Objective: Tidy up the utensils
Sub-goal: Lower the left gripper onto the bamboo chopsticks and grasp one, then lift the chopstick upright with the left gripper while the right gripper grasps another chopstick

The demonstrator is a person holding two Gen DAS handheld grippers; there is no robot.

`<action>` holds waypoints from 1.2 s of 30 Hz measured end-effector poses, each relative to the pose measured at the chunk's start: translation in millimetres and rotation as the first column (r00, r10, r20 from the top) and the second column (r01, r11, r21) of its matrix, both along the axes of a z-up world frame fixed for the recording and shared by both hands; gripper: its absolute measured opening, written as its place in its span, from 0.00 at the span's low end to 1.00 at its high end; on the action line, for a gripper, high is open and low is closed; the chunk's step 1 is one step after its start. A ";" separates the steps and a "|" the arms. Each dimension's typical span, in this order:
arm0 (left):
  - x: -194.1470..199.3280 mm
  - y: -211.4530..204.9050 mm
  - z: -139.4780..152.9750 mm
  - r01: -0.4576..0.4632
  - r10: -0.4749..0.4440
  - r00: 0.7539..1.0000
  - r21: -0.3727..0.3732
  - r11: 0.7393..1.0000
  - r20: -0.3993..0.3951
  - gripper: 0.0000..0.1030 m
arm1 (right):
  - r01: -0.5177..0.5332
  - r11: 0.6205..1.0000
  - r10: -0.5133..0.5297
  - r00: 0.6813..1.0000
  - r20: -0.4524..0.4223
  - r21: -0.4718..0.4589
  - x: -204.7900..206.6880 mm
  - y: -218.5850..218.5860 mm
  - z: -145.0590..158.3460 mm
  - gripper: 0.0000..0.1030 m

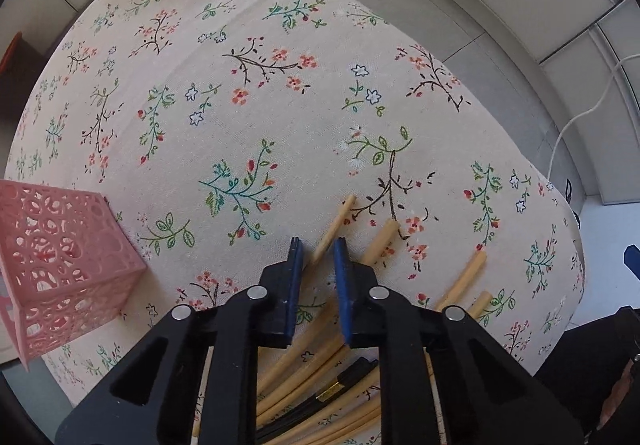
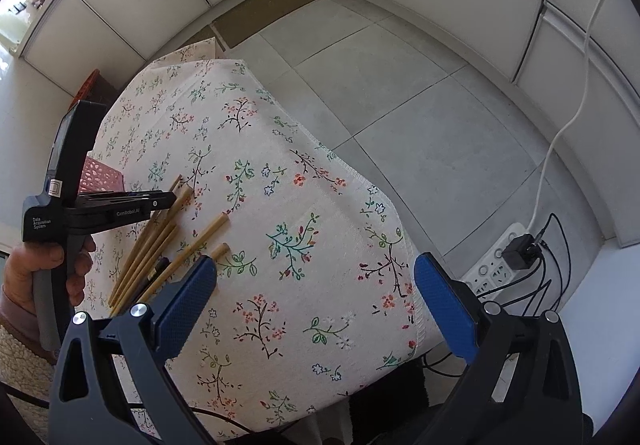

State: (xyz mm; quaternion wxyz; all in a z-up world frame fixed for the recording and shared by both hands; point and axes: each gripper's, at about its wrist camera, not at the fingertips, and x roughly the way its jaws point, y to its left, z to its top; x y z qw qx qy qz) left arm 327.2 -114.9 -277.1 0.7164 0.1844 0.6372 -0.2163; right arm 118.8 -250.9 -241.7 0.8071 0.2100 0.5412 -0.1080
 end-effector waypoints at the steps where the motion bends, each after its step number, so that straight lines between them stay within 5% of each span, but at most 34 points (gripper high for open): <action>1: -0.8 -3.0 -2.5 0.007 -0.006 1.000 -0.010 1.000 0.015 0.12 | -0.002 1.000 0.003 1.000 -0.005 0.011 0.5 2.1 -1.3 0.93; 7: -37.7 16.6 31.3 0.038 -0.033 0.984 -0.031 0.999 0.175 0.09 | 0.090 0.978 -0.068 0.991 -0.118 0.189 3.5 16.7 -28.9 0.92; 12: -81.6 50.2 92.1 0.051 -0.007 0.946 -0.127 0.991 0.324 0.09 | 0.219 0.920 -0.146 0.961 -0.234 0.326 7.9 39.7 -50.6 0.73; 20: -157.6 118.9 173.0 0.035 0.116 0.866 -0.291 0.956 0.487 0.07 | 0.318 0.912 -0.237 0.924 -0.299 0.261 23.1 82.2 -63.8 0.25; 29: -203.3 163.3 211.4 0.060 0.193 0.799 -0.394 0.917 0.569 0.04 | 0.344 0.910 -0.274 0.918 -0.287 0.232 32.9 106.1 -64.1 0.20; 36: -208.0 171.1 221.0 0.077 0.220 0.787 -0.446 0.892 0.577 0.04 | 0.357 0.915 -0.295 0.910 -0.292 0.188 43.6 110.9 -68.4 0.16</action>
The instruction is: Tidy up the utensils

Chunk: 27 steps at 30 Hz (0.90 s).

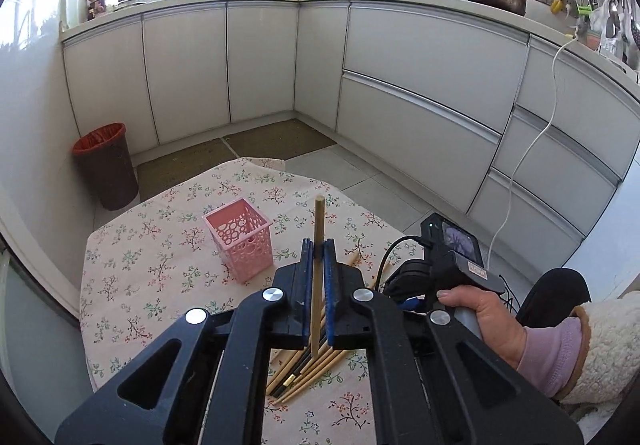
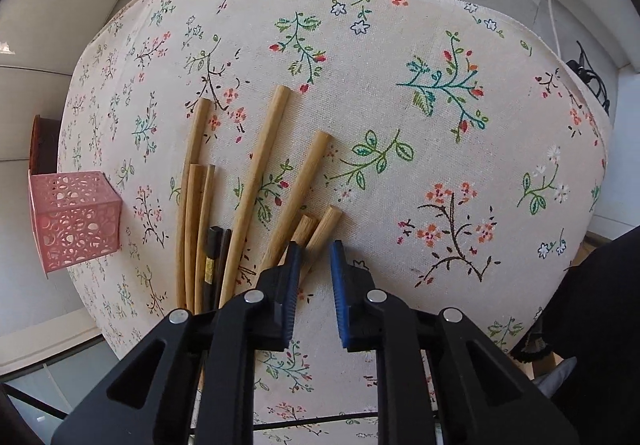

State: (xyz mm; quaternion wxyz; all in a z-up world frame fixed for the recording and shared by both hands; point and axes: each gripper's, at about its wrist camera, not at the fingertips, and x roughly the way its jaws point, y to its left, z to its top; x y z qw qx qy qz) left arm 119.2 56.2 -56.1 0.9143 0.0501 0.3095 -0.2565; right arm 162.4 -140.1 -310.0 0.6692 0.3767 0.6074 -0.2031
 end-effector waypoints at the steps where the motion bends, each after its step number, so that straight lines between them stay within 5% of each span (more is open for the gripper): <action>1: 0.0 0.8 1.1 -0.001 0.001 1.000 -0.006 1.000 0.003 0.04 | -0.003 1.000 0.003 1.000 0.002 -0.006 2.3 1.2 0.1 0.15; 8: -0.8 3.7 3.0 -0.017 0.017 1.000 -0.023 1.000 0.011 0.04 | -0.047 0.997 0.049 0.998 0.027 -0.067 18.1 16.5 -0.2 0.11; 16: 1.1 2.0 4.5 -0.029 0.029 1.000 -0.030 0.999 0.001 0.04 | -0.146 0.974 0.174 0.972 0.157 -0.172 25.6 4.2 24.6 0.07; 22: -0.6 -3.7 6.1 -0.025 0.025 1.000 -0.021 0.999 0.006 0.04 | -0.240 0.941 0.301 0.916 0.264 -0.238 20.1 12.6 58.1 0.07; 27: -4.1 -3.4 14.5 -0.039 0.039 0.999 -0.028 0.999 0.012 0.04 | -0.327 0.883 0.440 0.826 0.352 -0.337 5.1 33.9 96.6 0.07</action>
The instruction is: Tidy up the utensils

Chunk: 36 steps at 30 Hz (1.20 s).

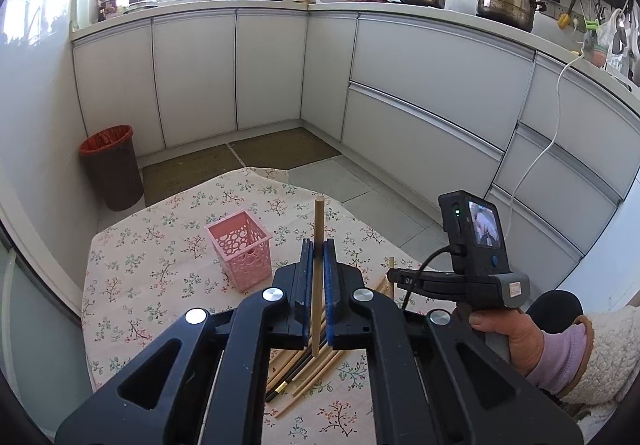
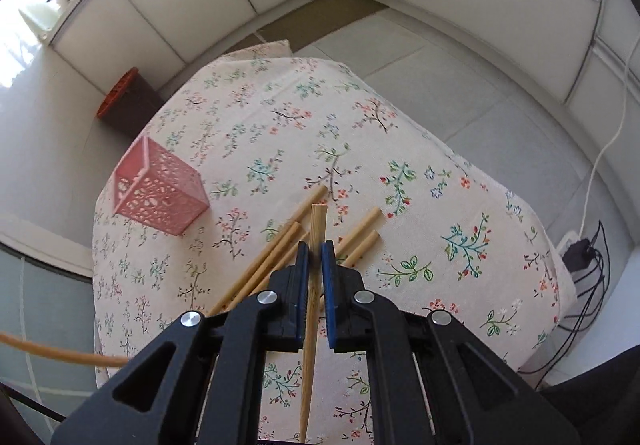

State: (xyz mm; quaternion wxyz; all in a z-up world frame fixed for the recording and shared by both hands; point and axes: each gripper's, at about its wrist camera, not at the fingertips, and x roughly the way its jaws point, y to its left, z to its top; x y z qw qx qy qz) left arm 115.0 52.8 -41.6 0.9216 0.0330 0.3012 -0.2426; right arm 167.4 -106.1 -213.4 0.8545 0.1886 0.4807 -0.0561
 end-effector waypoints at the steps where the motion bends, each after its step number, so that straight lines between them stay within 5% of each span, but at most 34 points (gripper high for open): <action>1: -0.8 0.4 1.8 -0.002 0.002 1.000 -0.004 1.000 0.000 0.04 | -0.027 1.000 0.027 0.999 0.027 -0.009 -4.2 4.2 8.2 0.07; 13: -7.7 4.4 25.5 -0.083 0.084 0.996 -0.029 0.996 0.020 0.04 | -0.214 0.976 0.213 0.945 0.248 -0.023 -47.1 25.5 99.6 0.00; 18: -6.8 2.3 28.9 -0.102 0.103 0.995 -0.029 0.994 0.014 0.04 | -0.223 0.975 0.219 0.944 0.247 -0.013 -46.6 20.5 110.2 0.00; 21: -5.2 -0.5 27.6 -0.099 0.099 0.995 -0.029 0.995 0.007 0.04 | -0.168 0.986 0.166 0.983 0.078 0.023 -20.6 3.8 79.7 0.03; 23: -5.0 -3.0 27.1 -0.092 0.092 0.996 -0.030 0.995 0.009 0.04 | -0.104 0.990 0.111 0.991 -0.070 0.090 8.4 -16.0 39.5 0.28; 25: -4.2 -4.4 25.7 -0.087 0.087 0.996 -0.030 0.996 0.010 0.04 | -0.047 0.991 0.067 0.984 -0.163 0.126 32.2 -31.0 2.3 0.32; 36: 10.8 5.0 15.2 -0.087 0.086 0.996 -0.040 0.995 -0.022 0.04 | -0.031 0.998 0.048 0.942 -0.331 0.055 88.2 -16.1 -85.0 0.32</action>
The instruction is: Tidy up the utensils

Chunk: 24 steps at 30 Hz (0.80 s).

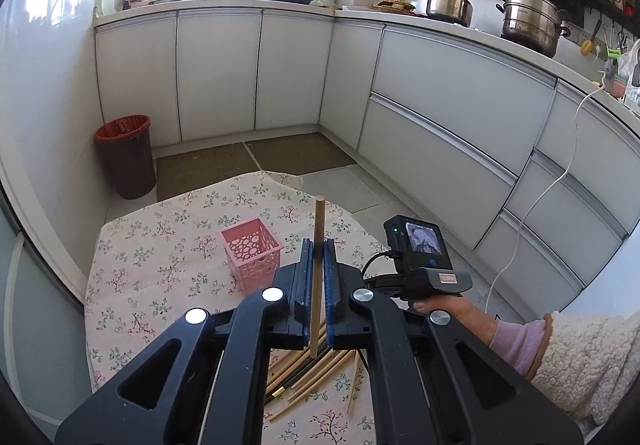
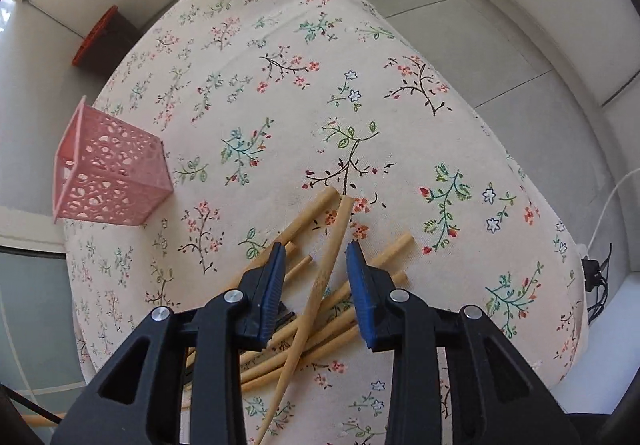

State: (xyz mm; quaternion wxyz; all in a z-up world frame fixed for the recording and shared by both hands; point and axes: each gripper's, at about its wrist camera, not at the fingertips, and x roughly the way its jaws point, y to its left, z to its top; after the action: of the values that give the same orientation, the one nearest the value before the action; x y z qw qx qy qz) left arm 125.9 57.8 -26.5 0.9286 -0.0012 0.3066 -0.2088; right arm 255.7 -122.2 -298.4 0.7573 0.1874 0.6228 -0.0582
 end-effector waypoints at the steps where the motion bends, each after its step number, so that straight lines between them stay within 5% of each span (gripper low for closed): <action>1: 0.8 0.3 -0.9 0.000 0.000 1.000 0.001 1.000 -0.003 0.04 | 0.013 1.000 -0.012 1.000 -0.014 0.008 1.6 -1.8 -6.4 0.32; 3: 2.5 0.5 -1.8 -0.003 0.003 1.000 0.002 1.000 -0.007 0.04 | 0.032 0.999 -0.033 0.999 0.011 0.017 2.2 -4.8 -9.6 0.31; 5: 3.8 1.0 -1.9 -0.008 0.008 1.000 0.000 1.000 -0.009 0.04 | 0.021 0.999 -0.021 1.000 0.008 0.041 4.1 -5.6 -12.4 0.10; 6: 4.1 1.0 -1.4 -0.011 0.011 1.000 -0.002 1.000 -0.010 0.04 | 0.037 0.998 -0.038 0.999 0.023 0.044 2.1 -7.6 -11.0 0.08; 14: -3.1 0.5 7.4 -0.025 0.025 1.000 -0.009 1.000 0.011 0.04 | 0.003 1.000 -0.004 0.970 0.243 0.003 -35.0 -0.4 59.9 0.08; 24: -5.7 12.2 30.2 -0.093 0.095 0.995 -0.050 0.994 0.038 0.04 | -0.145 0.988 0.150 0.887 0.437 -0.046 -73.6 24.7 169.7 0.08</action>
State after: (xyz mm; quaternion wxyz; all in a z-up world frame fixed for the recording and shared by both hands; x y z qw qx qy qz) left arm 120.1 70.1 3.8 0.9431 -0.0336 0.2824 -0.1721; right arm 182.1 -97.6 -128.8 0.8815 0.1435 0.4482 0.0393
